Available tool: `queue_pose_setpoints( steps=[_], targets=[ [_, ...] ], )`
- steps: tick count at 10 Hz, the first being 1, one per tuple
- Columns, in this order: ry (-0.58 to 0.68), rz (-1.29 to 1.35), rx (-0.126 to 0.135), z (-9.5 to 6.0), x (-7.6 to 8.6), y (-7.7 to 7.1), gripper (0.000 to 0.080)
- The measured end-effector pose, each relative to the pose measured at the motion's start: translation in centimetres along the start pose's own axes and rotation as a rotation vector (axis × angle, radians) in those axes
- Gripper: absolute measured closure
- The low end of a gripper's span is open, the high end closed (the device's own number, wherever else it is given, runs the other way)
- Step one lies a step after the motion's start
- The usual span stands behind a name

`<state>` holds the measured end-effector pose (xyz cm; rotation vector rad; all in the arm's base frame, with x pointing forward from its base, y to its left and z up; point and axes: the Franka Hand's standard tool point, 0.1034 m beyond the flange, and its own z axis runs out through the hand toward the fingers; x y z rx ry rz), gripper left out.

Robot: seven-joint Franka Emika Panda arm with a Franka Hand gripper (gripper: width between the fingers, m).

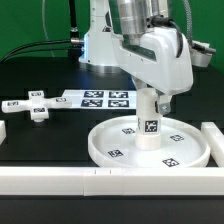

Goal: Assemble round table

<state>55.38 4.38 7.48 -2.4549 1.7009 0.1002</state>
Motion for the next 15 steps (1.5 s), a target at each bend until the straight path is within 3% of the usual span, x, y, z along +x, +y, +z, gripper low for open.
queue_pose_setpoints(
  steps=[5, 9, 13, 15],
  targets=[
    [0.004, -0.412, -0.004, 0.1, -0.1, 0.0, 0.0150],
    [0.040, -0.897, -0.059, -0.5, 0.3, -0.9, 0.0150],
    [0.033, -1.165, -0.065, -0.6, 0.4, -1.0, 0.0150],
    [0.055, -1.412, -0.092, -0.7, 0.6, -1.3, 0.0150]
  ],
)
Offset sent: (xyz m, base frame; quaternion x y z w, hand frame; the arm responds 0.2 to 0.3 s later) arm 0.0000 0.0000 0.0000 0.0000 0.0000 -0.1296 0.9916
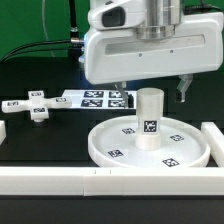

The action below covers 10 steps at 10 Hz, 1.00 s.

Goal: Assemble round table

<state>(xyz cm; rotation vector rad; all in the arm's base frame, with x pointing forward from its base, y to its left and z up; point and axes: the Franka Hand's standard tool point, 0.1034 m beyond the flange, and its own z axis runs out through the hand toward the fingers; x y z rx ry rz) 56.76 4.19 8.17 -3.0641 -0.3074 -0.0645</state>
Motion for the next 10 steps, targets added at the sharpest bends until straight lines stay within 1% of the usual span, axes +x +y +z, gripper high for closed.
queue_pose_setpoints(
  steps=[1, 2, 7, 8, 9, 10],
  targets=[
    [-0.001, -0.068, -0.002, -0.01, 0.02, -0.14, 0.0150],
    [-0.004, -0.188, -0.013, -0.04, 0.05, -0.28, 0.0150],
    [-0.009, -0.481, -0.016, -0.01, -0.02, -0.02, 0.0150],
    [-0.010, -0.563, -0.020, -0.01, -0.01, 0.04, 0.0150],
    [-0.008, -0.654, -0.036, -0.01, 0.12, -0.02, 0.0150],
    [-0.017, -0.776, -0.042, 0.07, 0.03, 0.02, 0.0150]
  ],
)
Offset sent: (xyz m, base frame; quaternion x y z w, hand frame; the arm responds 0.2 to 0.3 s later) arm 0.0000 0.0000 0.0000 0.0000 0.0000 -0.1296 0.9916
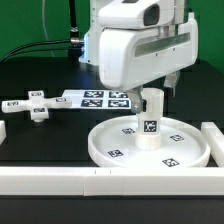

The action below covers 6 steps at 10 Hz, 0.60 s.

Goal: Assemble round table

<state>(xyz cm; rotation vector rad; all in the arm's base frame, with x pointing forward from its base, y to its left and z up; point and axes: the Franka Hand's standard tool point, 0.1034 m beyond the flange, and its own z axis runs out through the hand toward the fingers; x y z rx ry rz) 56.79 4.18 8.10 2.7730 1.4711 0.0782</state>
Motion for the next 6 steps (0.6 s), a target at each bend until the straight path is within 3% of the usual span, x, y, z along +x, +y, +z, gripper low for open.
queue_pose_setpoints(
  steps=[6],
  targets=[
    [-0.028, -0.388, -0.004, 0.39, -0.37, -0.37, 0.0150]
  ],
)
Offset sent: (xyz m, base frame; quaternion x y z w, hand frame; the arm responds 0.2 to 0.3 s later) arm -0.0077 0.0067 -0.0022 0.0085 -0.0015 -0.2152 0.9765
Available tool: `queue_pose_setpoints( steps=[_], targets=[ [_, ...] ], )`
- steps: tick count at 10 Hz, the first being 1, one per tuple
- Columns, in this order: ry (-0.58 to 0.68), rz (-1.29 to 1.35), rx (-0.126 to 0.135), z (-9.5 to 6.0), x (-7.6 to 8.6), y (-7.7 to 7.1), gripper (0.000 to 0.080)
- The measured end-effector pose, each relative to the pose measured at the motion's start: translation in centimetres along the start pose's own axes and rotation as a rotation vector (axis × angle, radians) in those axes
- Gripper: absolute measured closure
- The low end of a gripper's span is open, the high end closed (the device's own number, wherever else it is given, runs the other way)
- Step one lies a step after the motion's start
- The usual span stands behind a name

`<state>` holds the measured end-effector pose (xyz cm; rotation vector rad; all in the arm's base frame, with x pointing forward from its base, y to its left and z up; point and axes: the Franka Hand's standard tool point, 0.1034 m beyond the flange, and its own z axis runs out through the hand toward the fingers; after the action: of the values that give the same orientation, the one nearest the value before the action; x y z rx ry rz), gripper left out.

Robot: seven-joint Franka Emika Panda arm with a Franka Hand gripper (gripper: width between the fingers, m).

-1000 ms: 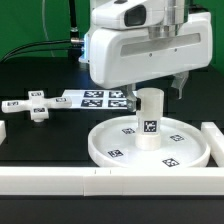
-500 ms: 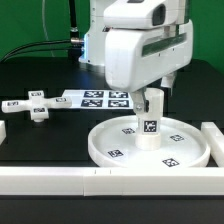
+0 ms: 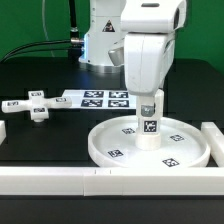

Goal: Assemble round table

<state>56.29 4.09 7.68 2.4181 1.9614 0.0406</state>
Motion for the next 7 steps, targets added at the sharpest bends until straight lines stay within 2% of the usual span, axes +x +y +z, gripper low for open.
queue_pose_setpoints(
  steps=[4, 5, 6, 7],
  targets=[
    [-0.017, -0.227, 0.000, 0.14, -0.52, 0.08, 0.0150],
    [-0.017, -0.201, 0.000, 0.15, -0.54, 0.07, 0.0239],
    [-0.017, -0.200, 0.001, 0.16, -0.60, 0.08, 0.0374],
    [-0.018, -0.200, 0.001, 0.16, -0.62, 0.09, 0.0374]
  ],
)
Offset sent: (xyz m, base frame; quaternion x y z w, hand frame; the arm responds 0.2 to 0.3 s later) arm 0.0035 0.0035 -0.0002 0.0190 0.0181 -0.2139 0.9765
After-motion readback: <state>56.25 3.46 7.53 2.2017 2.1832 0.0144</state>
